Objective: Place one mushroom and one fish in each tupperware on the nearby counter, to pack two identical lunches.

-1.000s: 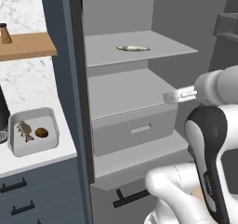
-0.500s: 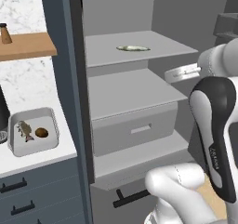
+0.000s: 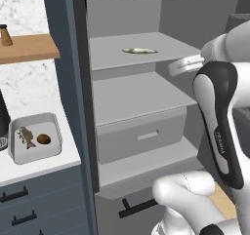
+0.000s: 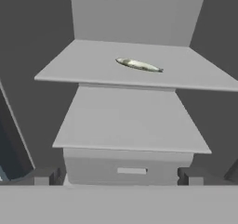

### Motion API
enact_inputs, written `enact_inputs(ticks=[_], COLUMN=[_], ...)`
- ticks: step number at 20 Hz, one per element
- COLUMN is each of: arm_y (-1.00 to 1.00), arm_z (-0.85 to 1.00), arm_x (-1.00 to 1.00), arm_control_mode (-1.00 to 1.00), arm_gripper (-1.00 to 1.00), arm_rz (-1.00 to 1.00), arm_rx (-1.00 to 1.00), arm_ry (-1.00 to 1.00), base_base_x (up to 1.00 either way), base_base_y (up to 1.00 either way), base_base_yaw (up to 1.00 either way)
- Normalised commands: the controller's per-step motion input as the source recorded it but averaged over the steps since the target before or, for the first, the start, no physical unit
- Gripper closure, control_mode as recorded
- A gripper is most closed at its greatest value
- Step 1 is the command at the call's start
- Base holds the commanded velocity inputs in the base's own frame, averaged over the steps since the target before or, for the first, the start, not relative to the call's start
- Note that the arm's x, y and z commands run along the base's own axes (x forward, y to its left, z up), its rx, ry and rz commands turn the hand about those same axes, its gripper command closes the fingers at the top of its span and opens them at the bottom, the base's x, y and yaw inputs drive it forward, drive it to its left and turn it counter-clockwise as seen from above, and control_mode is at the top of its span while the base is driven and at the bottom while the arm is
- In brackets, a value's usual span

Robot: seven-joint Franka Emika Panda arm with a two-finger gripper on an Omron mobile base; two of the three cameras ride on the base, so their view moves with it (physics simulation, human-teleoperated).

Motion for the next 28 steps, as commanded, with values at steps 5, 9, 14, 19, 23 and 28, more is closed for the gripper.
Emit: enact_inputs(ticks=[5,9,14,19,23,28], arm_y=[0.00,-0.04,-0.12,-0.07,0.00,0.00], arm_z=[0.00,0.00,0.00,-0.11,-0.22,-0.17], arm_x=[0.65,0.61,0.67,0.61,0.62,0.64], arm_control_mode=[-1.00,-1.00,-1.00,-1.00,-1.00,-1.00], arm_gripper=[-1.00,-1.00,-1.00,-1.00,-1.00,-1.00], arm_rz=[0.00,0.00,0.02,0.07,0.07,0.07], arm_rx=[0.00,0.00,0.00,0.00,0.00,-0.03], arm_ry=[0.00,0.00,0.00,0.00,0.00,0.00], base_base_x=[0.00,0.00,0.00,0.00,0.00,0.00], base_base_y=[0.00,0.00,0.00,0.00,0.00,0.00], base_base_yaw=[0.00,0.00,0.00,0.00,0.00,0.00])
